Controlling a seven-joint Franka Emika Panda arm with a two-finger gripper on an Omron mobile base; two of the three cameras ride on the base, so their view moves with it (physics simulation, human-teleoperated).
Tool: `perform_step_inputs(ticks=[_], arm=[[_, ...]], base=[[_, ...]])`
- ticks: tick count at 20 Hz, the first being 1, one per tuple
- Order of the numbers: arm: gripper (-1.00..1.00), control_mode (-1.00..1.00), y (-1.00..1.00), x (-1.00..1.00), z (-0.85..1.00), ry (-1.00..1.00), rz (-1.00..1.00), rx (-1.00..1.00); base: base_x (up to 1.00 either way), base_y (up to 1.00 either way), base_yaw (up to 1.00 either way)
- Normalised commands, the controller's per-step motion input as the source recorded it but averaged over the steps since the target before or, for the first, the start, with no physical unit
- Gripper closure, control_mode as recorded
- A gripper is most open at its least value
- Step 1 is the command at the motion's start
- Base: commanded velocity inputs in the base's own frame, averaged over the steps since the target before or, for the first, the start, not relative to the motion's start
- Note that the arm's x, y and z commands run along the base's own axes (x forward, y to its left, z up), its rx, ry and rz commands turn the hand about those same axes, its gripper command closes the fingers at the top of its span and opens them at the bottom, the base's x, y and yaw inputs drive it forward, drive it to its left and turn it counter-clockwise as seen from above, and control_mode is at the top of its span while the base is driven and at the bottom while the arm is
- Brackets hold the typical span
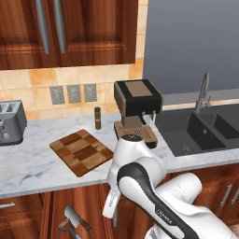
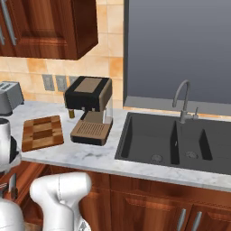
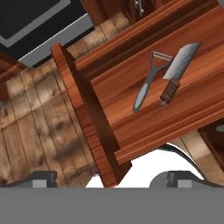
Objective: Open the drawer on the left and place the cutting tools on the cutting board.
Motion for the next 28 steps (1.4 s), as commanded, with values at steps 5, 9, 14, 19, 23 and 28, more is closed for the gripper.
perform_step_inputs(ticks=[5,9,14,19,23,28], arm=[[-1.0,-1.0,0.01,0.0,0.15,-0.08,0.26,-0.02],[-1.0,-1.0,-0.06,0.03,0.67,-0.12,0.79,0.0],[-1.0,-1.0,-0.11,0.28,0.69,-0.02,0.81,0.02],[-1.0,-1.0,-0.15,0.34,0.51,-0.01,0.81,0.01],[-1.0,-1.0,-0.17,0.57,0.14,0.0,0.78,0.01],[-1.0,-1.0,-0.06,0.56,0.03,0.0,0.81,0.04]], base=[[0.0,0.0,0.0],[0.0,0.0,0.0],[0.0,0.0,0.0],[0.0,0.0,0.0],[0.0,0.0,0.0],[0.0,0.0,0.0]])
